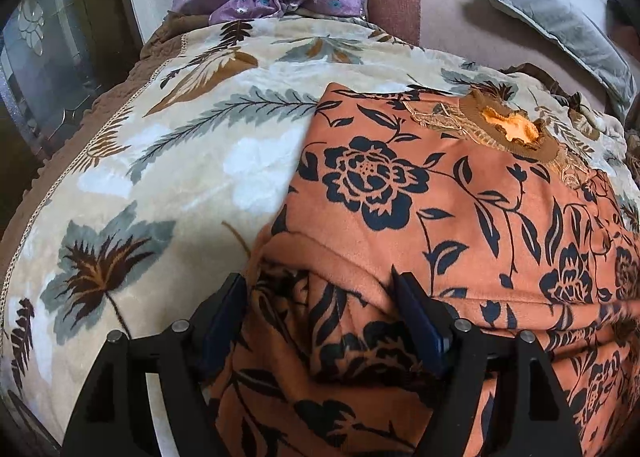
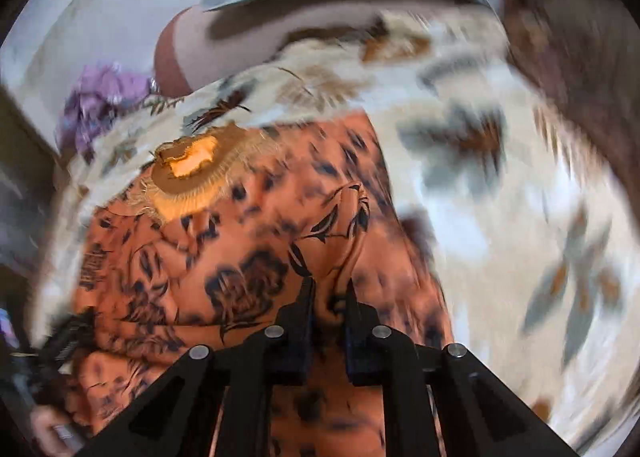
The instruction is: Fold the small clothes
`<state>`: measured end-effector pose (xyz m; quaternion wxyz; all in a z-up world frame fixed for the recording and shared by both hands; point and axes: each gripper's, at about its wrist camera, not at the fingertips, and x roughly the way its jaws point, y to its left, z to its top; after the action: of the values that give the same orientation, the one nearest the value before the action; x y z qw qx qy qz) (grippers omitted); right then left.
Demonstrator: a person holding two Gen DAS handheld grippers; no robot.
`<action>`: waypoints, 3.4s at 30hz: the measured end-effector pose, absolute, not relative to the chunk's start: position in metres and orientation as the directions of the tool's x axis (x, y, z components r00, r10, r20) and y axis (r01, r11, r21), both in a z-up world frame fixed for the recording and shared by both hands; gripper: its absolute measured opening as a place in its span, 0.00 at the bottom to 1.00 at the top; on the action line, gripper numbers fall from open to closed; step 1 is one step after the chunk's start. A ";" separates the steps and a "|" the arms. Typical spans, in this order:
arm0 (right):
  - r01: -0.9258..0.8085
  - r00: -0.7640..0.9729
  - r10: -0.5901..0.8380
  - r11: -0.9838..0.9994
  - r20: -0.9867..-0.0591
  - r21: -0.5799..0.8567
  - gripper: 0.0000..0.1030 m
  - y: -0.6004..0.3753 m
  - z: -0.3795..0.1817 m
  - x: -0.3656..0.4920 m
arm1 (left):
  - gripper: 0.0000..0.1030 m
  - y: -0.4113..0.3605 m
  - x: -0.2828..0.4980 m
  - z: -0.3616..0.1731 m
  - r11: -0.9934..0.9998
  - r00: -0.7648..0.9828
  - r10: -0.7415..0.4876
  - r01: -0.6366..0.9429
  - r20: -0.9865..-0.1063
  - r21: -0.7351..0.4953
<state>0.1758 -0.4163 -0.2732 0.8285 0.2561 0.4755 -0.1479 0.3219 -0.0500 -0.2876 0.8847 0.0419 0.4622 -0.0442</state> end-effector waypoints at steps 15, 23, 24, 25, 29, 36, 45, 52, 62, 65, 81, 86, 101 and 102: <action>0.451 0.690 0.063 0.742 -0.721 0.496 0.82 -0.445 -0.259 0.187 | 0.75 -0.045 0.302 -0.264 0.993 0.634 -0.069 0.115 -0.770 0.005; 0.491 0.575 0.057 0.774 -0.816 0.400 0.51 -0.447 -0.300 0.232 | 0.76 -0.065 0.295 -0.252 0.985 0.641 -0.103 0.173 -0.760 0.013; 0.496 0.566 0.061 0.772 -0.822 0.398 0.42 -0.447 -0.304 0.233 | 0.76 -0.068 0.294 -0.252 0.983 0.641 -0.107 0.181 -0.760 0.015; 0.497 0.554 0.052 0.780 -0.831 0.380 0.39 -0.445 -0.306 0.236 | 0.76 -0.071 0.293 -0.250 0.982 0.644 -0.109 0.187 -0.757 0.018; 0.428 0.569 0.052 0.833 -0.821 0.350 0.06 -0.429 -0.295 0.239 | 0.76 -0.082 0.289 -0.245 0.977 0.678 -0.087 0.201 -0.730 0.070; 0.351 0.701 -0.109 0.913 -0.705 0.207 0.06 -0.403 -0.244 0.233 | 0.76 -0.097 0.280 -0.238 0.968 0.725 -0.071 0.216 -0.686 0.129; 0.454 0.670 -0.130 0.851 -0.731 0.265 0.07 -0.452 -0.256 0.246 | 0.76 -0.101 0.286 -0.247 0.969 0.714 -0.031 0.194 -0.699 0.156; 0.450 0.644 0.044 0.786 -0.764 0.424 0.07 -0.471 -0.265 0.230 | 0.76 -0.083 0.296 -0.250 0.979 0.679 -0.002 0.149 -0.734 0.136; 0.324 0.632 0.199 0.809 -0.749 0.490 0.09 -0.432 -0.266 0.215 | 0.77 -0.073 0.300 -0.251 0.981 0.667 -0.006 0.146 -0.745 0.124; 0.303 0.579 0.251 0.817 -0.775 0.491 0.09 -0.416 -0.278 0.222 | 0.77 -0.082 0.302 -0.257 0.975 0.656 -0.012 0.174 -0.754 0.136; 0.328 0.515 0.221 0.842 -0.828 0.429 0.12 -0.391 -0.302 0.268 | 0.83 -0.102 0.313 -0.274 0.947 0.638 0.006 0.244 -0.770 0.209; 0.351 0.477 0.207 0.846 -0.854 0.401 0.12 -0.387 -0.317 0.280 | 0.84 -0.102 0.320 -0.288 0.942 0.599 0.014 0.260 -0.801 0.211; 0.207 0.462 0.240 0.907 -0.854 0.367 0.12 -0.341 -0.309 0.273 | 0.85 -0.100 0.318 -0.291 0.948 0.608 0.012 0.247 -0.793 0.203; 0.217 0.442 0.244 0.905 -0.863 0.367 0.13 -0.341 -0.316 0.273 | 0.86 -0.100 0.318 -0.291 0.948 0.608 0.013 0.244 -0.794 0.203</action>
<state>0.2729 -0.3414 -0.3165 0.8207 0.2180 0.5280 0.0083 0.3178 -0.1000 -0.2909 0.8847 0.1467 0.4377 -0.0651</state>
